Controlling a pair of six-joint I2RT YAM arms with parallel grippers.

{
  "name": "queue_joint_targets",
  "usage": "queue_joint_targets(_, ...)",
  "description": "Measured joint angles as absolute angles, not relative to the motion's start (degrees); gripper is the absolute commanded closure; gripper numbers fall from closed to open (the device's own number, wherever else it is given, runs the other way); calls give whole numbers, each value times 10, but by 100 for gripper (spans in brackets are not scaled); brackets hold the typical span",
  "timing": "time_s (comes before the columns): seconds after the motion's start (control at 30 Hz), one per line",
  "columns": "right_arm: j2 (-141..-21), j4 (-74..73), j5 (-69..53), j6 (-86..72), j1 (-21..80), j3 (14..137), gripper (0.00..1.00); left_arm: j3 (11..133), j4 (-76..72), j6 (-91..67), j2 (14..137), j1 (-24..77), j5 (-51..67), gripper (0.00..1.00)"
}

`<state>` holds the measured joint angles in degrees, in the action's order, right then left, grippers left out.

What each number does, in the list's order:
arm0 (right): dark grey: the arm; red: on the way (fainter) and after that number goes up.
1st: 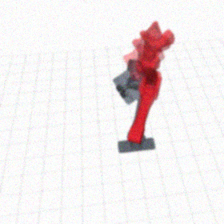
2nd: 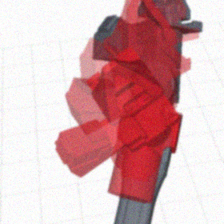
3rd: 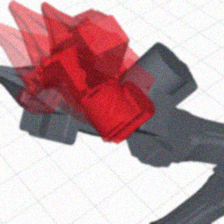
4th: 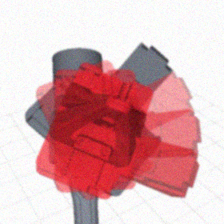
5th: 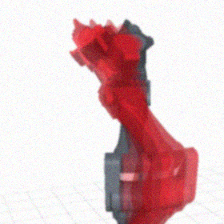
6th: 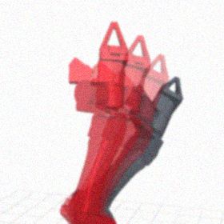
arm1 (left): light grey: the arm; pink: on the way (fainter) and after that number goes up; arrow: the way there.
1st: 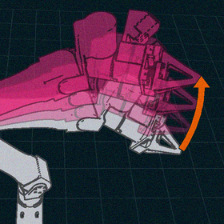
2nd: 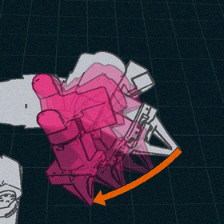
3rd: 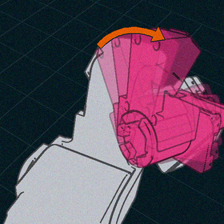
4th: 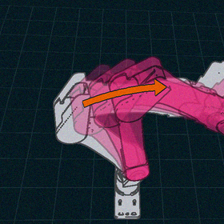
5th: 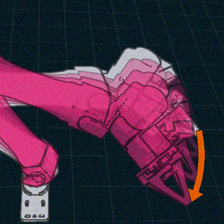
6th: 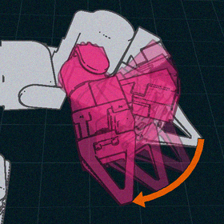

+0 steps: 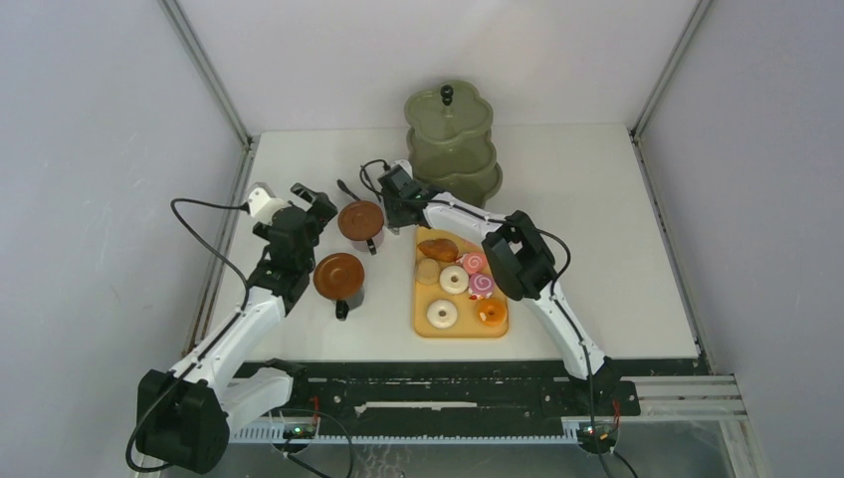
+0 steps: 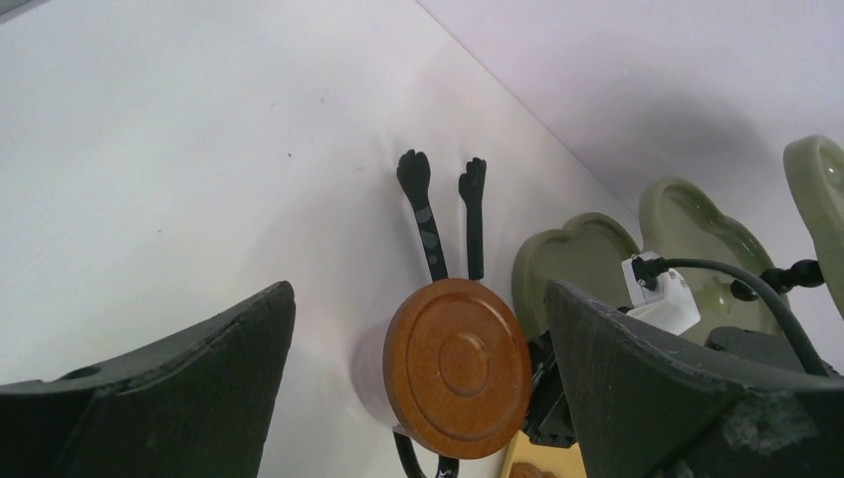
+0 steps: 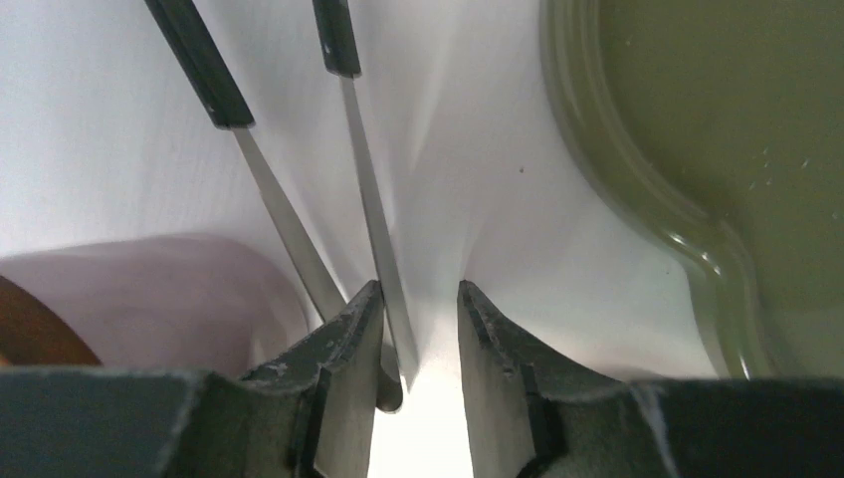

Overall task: Serve the afternoon tea
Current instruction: Pick up the clamp from the center of the board.

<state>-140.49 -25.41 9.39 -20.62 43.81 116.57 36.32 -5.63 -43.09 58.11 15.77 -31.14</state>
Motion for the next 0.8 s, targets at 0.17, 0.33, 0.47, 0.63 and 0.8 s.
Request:
queue_joint_targets(0.17, -1418, -276, 103, -202, 441, 1191, 69, 352, -66, -437, 581, 156, -314, 0)
queue_joint_targets(0.33, -1423, -302, 110, -196, 443, 1205, 96, 344, -66, -442, 581, 155, -316, 0)
queue_joint_targets(0.47, -1423, -316, 120, -196, 444, 1208, 100, 344, -67, -443, 580, 153, -316, 0)
queue_joint_targets(0.63, -1420, -310, 132, -196, 446, 1200, 100, 344, -67, -446, 580, 152, -318, 0)
queue_joint_targets(0.8, -1391, -306, 152, -192, 450, 1154, 100, 344, -60, -446, 576, 149, -320, 0)
